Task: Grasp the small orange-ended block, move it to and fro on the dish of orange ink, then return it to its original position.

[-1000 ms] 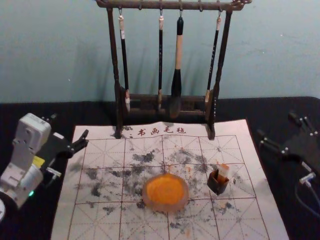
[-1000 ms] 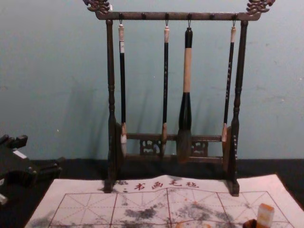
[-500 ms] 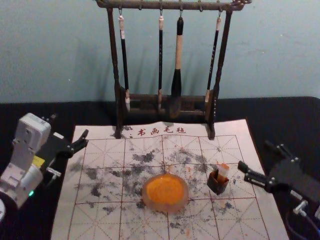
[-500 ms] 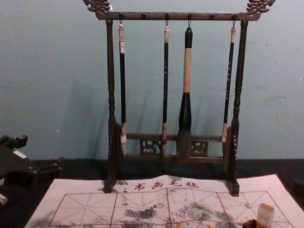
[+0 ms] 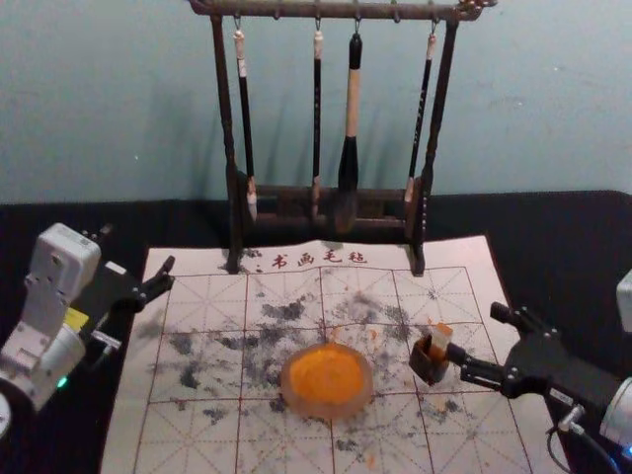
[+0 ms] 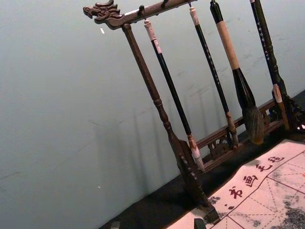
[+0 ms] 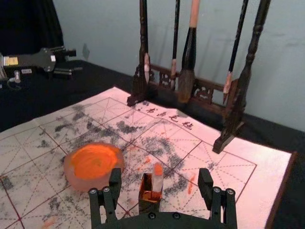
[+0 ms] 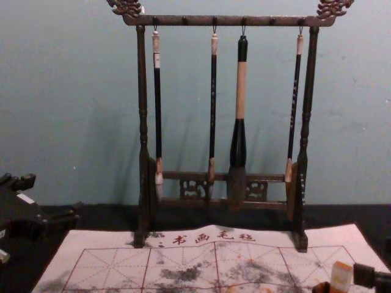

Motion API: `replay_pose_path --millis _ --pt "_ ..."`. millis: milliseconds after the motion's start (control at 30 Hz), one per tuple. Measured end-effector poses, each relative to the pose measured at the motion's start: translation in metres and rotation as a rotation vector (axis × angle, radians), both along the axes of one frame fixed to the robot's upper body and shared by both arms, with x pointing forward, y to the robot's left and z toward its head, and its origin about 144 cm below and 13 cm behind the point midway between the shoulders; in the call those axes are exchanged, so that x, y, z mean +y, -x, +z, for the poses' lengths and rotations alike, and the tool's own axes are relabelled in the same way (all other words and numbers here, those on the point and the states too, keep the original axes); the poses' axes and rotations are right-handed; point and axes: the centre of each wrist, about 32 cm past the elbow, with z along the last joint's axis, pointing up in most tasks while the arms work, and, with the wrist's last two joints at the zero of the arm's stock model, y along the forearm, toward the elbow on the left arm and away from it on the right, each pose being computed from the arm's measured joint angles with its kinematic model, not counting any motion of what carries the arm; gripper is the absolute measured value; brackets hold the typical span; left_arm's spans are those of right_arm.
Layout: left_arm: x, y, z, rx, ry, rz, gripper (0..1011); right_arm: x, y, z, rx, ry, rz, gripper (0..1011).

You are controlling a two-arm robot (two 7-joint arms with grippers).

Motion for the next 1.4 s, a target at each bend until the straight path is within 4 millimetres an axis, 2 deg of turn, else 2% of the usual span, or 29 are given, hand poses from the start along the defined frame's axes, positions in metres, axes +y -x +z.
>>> replay_pose_path --millis 500,1400 --pt "0.0 0.0 0.0 0.0 0.0 0.0 1001 0.005 -0.02 -0.006 0.047 0.017 0.025 1002" --pt "0.0 0.0 0.0 0.0 0.0 0.0 1001 0.008 -0.029 -0.012 0.087 0.019 0.034 1003"
